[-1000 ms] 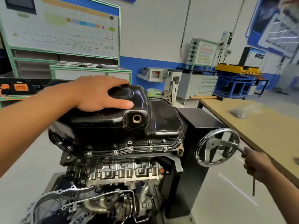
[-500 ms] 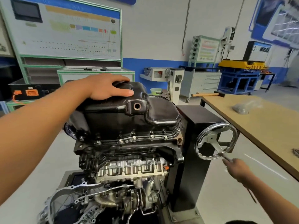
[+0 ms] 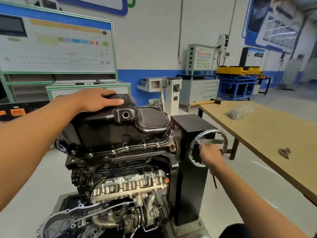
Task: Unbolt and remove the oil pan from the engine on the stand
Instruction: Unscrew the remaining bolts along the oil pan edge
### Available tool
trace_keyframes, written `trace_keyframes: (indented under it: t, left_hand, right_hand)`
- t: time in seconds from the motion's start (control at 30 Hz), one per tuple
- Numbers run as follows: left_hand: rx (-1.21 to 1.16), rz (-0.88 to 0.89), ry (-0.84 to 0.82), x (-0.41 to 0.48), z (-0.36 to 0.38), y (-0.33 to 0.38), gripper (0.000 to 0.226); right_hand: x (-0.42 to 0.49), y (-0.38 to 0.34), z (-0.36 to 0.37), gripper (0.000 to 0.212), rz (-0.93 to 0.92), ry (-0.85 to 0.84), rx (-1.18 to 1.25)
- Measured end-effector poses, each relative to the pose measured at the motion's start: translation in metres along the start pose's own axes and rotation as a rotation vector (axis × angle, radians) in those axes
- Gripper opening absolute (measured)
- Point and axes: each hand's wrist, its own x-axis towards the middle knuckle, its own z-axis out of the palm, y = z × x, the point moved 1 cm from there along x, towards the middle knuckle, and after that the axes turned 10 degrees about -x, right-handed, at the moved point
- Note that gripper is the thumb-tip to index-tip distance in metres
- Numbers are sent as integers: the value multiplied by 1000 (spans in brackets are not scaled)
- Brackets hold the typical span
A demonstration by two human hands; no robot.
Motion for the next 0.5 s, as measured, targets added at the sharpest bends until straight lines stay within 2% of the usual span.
trace_keyframes:
  t: [0.1,0.17,0.27,0.37,0.5]
  left_hand:
    - [43,-44,183,-4,15,8,75]
    - [104,-32,387,-11,21,13,56]
    - [147,168,693,-34,34,17,47]
    - [366,471,747,-55,57,16,43]
    - [427,469,744,-42,58,12,58]
  right_hand:
    - [-11,33,37,46,-129,-37,-269]
    - [-11,64,50,44,-136,-86,-422]
    - [7,101,34,43,-95,-126,-576]
    - [37,117,5,48,46,-89,-477]
    - [62,113,-26,55,250,117,-167]
